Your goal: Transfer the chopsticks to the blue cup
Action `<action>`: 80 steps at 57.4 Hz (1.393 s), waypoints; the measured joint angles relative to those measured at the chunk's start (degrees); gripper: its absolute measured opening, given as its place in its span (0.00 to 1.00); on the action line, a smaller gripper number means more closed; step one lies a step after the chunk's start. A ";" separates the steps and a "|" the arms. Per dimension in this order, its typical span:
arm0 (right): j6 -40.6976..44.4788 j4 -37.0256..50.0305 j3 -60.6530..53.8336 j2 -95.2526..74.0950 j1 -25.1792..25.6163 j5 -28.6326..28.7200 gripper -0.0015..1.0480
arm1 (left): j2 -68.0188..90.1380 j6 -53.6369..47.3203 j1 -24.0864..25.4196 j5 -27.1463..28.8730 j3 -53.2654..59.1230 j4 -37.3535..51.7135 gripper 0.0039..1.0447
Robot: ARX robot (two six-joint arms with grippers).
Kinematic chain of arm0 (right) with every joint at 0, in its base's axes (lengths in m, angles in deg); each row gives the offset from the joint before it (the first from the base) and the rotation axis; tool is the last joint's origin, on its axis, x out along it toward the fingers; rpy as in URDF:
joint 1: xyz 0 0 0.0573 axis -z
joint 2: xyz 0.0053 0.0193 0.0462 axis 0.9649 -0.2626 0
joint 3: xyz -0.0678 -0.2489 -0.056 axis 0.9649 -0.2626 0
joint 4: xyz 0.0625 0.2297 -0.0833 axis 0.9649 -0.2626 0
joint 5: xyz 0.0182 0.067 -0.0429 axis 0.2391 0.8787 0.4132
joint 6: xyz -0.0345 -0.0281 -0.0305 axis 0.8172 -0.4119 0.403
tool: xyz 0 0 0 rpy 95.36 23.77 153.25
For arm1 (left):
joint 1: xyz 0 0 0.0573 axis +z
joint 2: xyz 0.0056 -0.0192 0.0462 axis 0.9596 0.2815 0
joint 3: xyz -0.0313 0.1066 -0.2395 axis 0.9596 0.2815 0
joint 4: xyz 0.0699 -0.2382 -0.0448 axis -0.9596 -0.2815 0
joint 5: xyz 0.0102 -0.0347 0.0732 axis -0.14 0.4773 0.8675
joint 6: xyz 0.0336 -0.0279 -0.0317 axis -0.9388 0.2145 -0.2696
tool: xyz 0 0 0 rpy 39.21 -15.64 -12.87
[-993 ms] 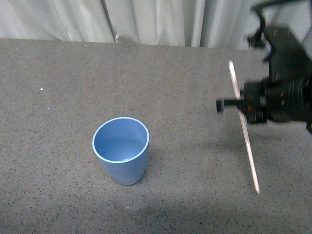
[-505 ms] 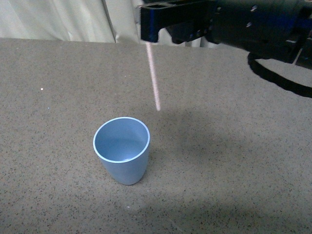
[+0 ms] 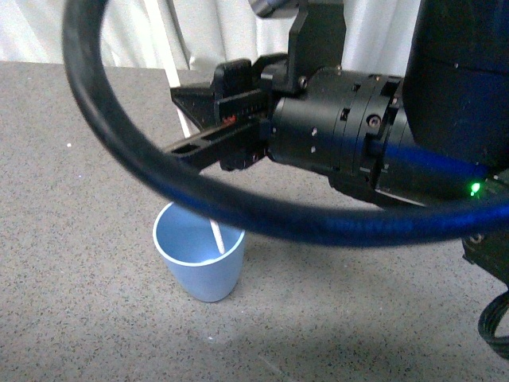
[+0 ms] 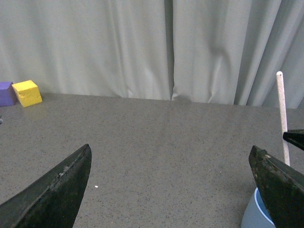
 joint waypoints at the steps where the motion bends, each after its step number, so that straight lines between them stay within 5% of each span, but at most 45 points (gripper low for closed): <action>1: 0.20 0.00 -0.20 -0.11 0.00 0.00 0.01 | 0.00 0.00 0.00 0.00 0.00 0.00 0.94; 6: 0.79 -0.24 -0.85 -0.17 0.02 0.24 0.06 | 0.00 0.00 0.00 0.00 0.00 0.00 0.94; 25: -0.44 -2.36 -6.25 9.01 1.90 0.22 0.60 | 0.00 0.00 0.00 0.00 0.00 0.00 0.94; 38: -0.02 -13.68 -12.41 19.69 5.60 -16.57 0.93 | 0.00 0.00 0.00 0.00 0.00 0.00 0.94; 50: -6.38 -33.48 -19.41 36.59 19.47 -46.99 0.91 | 0.00 0.00 0.00 0.02 0.00 0.00 0.94; 55: -3.23 -30.73 -23.39 45.27 21.20 -53.13 0.91 | 0.00 0.00 0.00 -0.04 0.00 0.00 0.94; 64: 5.84 -17.11 -30.10 55.21 25.35 -36.68 0.69 | 0.00 0.00 0.00 0.02 0.00 0.00 0.94; 80: 9.31 -21.42 -35.74 64.13 30.05 -29.38 0.26 | 0.00 0.00 0.00 0.00 0.00 0.00 0.94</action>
